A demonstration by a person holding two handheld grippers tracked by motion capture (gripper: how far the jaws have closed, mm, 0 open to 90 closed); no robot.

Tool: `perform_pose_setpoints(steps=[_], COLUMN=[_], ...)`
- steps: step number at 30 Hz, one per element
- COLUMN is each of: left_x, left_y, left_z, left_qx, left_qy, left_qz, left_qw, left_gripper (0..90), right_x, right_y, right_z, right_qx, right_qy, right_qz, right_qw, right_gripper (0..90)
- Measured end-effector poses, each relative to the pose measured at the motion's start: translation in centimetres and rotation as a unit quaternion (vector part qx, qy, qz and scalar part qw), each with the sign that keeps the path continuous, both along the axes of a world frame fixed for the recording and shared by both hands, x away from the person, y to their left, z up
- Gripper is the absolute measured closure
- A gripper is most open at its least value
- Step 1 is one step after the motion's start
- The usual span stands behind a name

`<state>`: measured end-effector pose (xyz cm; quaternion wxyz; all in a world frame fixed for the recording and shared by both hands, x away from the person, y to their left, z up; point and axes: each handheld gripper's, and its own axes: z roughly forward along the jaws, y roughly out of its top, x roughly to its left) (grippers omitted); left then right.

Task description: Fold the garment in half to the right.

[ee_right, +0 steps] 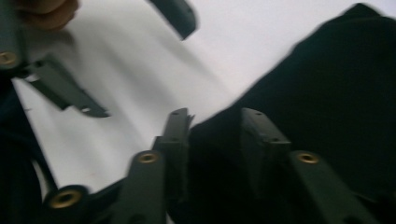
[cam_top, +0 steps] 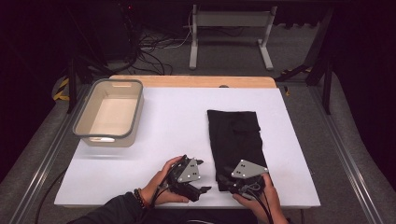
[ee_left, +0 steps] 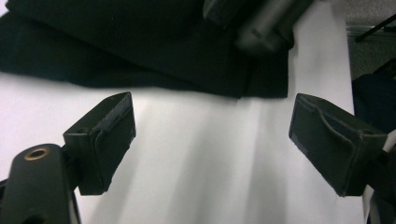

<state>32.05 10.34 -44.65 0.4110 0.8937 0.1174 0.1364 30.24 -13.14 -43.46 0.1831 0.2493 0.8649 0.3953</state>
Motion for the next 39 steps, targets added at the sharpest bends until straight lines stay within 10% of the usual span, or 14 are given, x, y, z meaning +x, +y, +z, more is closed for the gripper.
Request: perform_pose_setpoints(steps=[6, 12, 19, 32, 37, 39], left_x=[0.2, 0.6, 0.5, 0.7, 1.5, 1.6], left_y=[0.2, 0.4, 0.1, -5.5, -6.0, -5.4], left_z=[-0.1, -0.5, -0.6, -1.4, -1.4, -1.3], left_qx=[0.003, 0.009, 0.012, 0.008, 0.02, 0.017], left_qy=[0.001, 0.008, 0.006, 0.032, 0.052, 0.055], left_qz=[-0.003, 0.0, -0.003, -0.085, -0.077, -0.07], left_qw=[1.0, 0.9999, 0.9999, 0.9958, 0.9955, 0.9959], left_gripper=[15.3, 15.0, 15.0, 21.2, 27.7, 24.2], right_x=[0.6, 0.7, 0.1, -1.3, -1.9, -2.1], right_y=[1.6, 0.7, 0.5, -5.1, -7.9, -8.2], right_z=[-1.9, -1.1, -0.5, 1.9, 1.6, 1.6], right_qx=[-0.055, -0.028, -0.026, 0.007, 0.005, 0.021], right_qy=[0.016, 0.01, -0.022, -0.082, -0.081, -0.077], right_qz=[0.026, 0.005, 0.001, -0.131, -0.176, -0.165], right_qw=[0.998, 0.9995, 0.9994, 0.9879, 0.981, 0.9831], right_gripper=[60.9, 84.7, 89.9, 90.0, 90.0, 89.9])
